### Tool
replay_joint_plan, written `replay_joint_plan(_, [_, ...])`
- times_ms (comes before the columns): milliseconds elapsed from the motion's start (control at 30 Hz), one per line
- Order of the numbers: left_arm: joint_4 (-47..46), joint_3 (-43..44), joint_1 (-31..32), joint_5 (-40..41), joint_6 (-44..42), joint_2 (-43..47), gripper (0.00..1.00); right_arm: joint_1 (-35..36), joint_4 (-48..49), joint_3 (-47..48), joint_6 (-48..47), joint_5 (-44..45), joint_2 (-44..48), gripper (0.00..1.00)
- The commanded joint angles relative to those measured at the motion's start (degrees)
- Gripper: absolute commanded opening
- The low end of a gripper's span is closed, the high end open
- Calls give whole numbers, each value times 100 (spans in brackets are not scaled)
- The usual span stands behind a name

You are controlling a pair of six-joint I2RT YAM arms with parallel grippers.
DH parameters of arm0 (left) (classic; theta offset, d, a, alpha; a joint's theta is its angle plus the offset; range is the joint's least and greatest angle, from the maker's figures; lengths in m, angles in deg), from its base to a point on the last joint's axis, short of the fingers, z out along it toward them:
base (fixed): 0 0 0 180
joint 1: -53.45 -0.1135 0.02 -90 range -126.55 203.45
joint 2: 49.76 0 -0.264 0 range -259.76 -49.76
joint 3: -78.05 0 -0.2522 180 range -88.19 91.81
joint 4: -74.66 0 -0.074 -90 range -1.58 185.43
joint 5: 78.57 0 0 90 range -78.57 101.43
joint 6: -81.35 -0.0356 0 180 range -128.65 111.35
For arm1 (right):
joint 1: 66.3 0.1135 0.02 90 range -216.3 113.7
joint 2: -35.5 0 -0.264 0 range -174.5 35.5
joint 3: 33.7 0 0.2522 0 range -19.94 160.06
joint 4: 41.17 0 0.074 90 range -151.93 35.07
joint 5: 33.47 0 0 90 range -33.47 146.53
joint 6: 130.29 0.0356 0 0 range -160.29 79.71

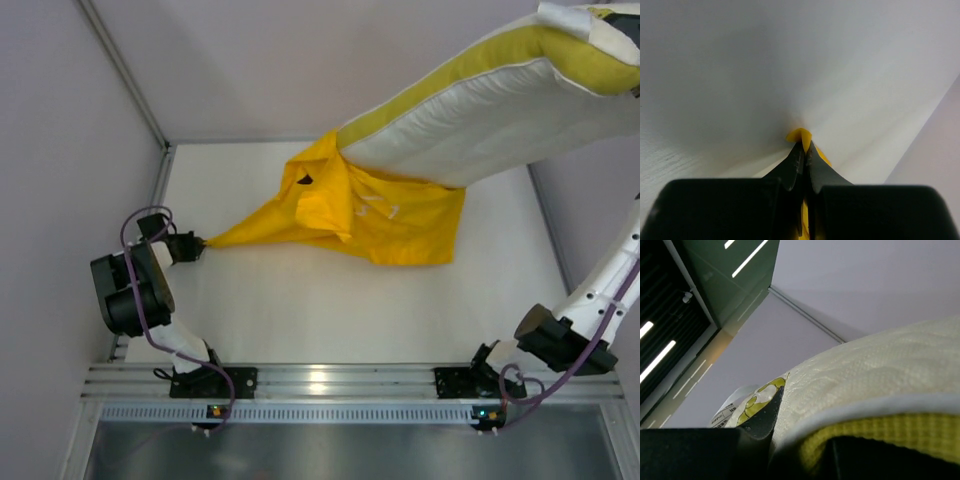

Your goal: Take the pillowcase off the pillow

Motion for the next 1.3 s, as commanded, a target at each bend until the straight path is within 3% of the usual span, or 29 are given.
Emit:
replay_joint_plan(0, [437, -215, -139, 722, -185, -92, 0, -607, 1930, 459, 603, 535, 184, 0])
replay_joint_plan(300, [534, -119, -429, 555, -457, 66, 0, -864, 2853, 203, 1131, 737, 96, 0])
replay_joint_plan(400, [490, -92, -438, 152, -475, 75, 0, -750, 2574, 186, 702, 553, 131, 0])
replay_joint_plan(500, [244, -180, -438, -340, -501, 259, 0, -267, 2162, -181, 95, 473, 350, 0])
replay_joint_plan(533, [235, -145, -438, -446, -597, 329, 0, 12, 1820, -253, -550, 438, 420, 0])
replay_joint_plan(567, [218, -102, -429, -569, -685, 460, 0, 189, 1234, -315, -1148, 429, 491, 0])
replay_joint_plan(600, [244, -49, -438, -822, -782, 523, 0, 530, -217, -341, -2433, 464, 639, 0])
replay_joint_plan(667, [384, 92, -429, -1009, -1010, 865, 0, 884, -1142, -795, -3391, 753, 816, 0])
replay_joint_plan(767, [612, 346, -420, -1343, -1344, 1375, 0, 1534, -1260, -2005, -4019, 825, 1202, 0])
replay_joint_plan(900, [1017, 847, -307, -2044, -1758, 1797, 0, 1817, -1321, -2889, -4642, 991, 1642, 0])
replay_joint_plan(1033, [1009, 1164, 483, -2319, -1854, 1711, 0, 1835, -1373, -2865, -4652, 1079, 1704, 0])
replay_joint_plan(1267, [1009, 2350, 2934, -1864, -1899, 455, 0, 1782, -2218, -2003, -4934, 1641, 1880, 0])
